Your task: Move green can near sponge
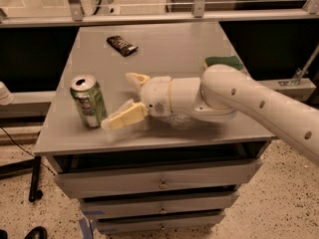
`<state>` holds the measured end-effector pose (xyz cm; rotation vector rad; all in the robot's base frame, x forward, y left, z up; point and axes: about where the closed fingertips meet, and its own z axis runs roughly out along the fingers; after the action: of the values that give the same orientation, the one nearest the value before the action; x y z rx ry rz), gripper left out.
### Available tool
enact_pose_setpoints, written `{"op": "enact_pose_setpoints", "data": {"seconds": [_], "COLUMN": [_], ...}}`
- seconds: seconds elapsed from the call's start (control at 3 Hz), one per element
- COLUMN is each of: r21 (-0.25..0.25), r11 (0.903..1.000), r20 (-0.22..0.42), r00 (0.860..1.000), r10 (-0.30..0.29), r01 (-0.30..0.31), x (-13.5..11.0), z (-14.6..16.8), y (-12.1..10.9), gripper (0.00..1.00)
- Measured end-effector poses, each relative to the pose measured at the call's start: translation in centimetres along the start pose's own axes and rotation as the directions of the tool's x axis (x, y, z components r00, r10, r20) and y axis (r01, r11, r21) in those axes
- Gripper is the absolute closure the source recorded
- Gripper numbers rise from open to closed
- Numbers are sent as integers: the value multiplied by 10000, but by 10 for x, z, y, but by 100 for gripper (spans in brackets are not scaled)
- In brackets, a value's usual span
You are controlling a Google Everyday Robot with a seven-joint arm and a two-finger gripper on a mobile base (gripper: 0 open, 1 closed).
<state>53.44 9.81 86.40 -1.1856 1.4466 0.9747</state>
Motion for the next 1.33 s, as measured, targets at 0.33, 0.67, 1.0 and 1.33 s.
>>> {"op": "enact_pose_setpoints", "data": {"seconds": [0.33,0.67,1.0,1.33], "r21": [-498,-865,-918,-762], "r11": [9986,9962,9958,9970], "r20": [638,1067,1224,1231], "r00": [9978,9942,9924,9924], "r10": [205,146,101,-42], "r01": [-173,-53,12,136], "x": [-9,-20,-23,-24], "z": [29,50,55,51], "y": [16,29,33,29], "gripper": [0,17,41,64]}}
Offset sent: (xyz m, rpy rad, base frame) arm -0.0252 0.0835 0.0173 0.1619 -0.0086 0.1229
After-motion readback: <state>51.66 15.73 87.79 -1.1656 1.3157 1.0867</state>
